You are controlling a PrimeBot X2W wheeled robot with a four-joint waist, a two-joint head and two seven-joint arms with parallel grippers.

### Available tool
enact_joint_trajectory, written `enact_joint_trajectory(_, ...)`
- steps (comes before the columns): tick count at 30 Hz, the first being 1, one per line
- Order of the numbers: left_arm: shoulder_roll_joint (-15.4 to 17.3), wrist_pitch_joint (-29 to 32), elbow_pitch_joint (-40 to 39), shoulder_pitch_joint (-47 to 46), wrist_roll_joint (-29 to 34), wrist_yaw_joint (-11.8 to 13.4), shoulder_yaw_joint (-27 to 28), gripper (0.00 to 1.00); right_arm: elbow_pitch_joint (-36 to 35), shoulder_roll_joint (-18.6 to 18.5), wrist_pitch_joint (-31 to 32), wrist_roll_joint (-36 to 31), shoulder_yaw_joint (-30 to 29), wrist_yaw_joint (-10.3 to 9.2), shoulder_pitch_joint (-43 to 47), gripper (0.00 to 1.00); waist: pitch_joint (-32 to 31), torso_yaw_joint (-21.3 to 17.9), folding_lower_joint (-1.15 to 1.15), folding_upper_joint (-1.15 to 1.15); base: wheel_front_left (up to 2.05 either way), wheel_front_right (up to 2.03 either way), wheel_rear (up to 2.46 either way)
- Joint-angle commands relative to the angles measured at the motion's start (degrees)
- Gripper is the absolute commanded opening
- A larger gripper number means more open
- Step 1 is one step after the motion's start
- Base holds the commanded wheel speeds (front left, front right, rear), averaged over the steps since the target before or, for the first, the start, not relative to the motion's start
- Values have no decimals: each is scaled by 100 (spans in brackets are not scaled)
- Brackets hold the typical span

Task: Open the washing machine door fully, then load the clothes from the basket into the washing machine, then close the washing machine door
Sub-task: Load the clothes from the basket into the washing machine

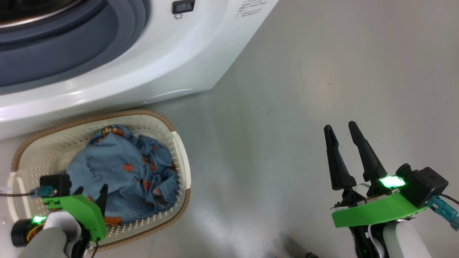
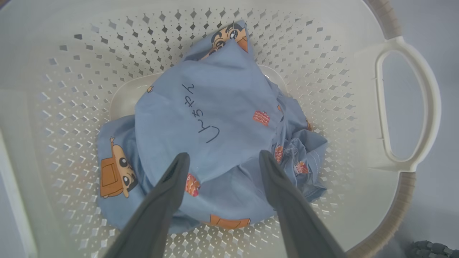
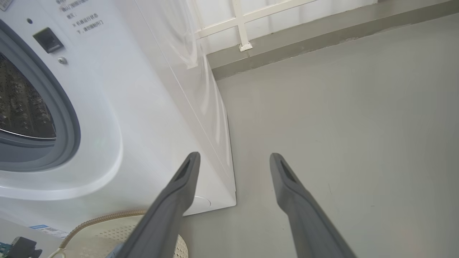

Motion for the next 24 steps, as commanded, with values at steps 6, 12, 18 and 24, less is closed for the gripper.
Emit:
enact_joint_trajectory(6, 183, -47, 172, -188, -157, -14, -8, 100, -176, -56, -68, -90, 139, 17, -33, 100, 206, -48, 0, 0, 0, 0, 0)
enact_joint_trajectory(12, 226, -45, 332, -419, -222, -14, -144, 100, -239, -56, -68, -157, 144, 17, -66, 100, 466, -61, 0, 0, 0, 0, 0)
enact_joint_trajectory(18, 303, -11, 559, -732, -203, -14, -266, 100, -348, -56, -68, -212, 145, 17, -118, 100, 764, -62, 0, 0, 0, 0, 0)
enact_joint_trajectory(24, 358, -61, 812, -994, -101, -14, -364, 100, -410, -56, -68, -225, 143, 17, -154, 100, 941, -47, 0, 0, 0, 0, 0)
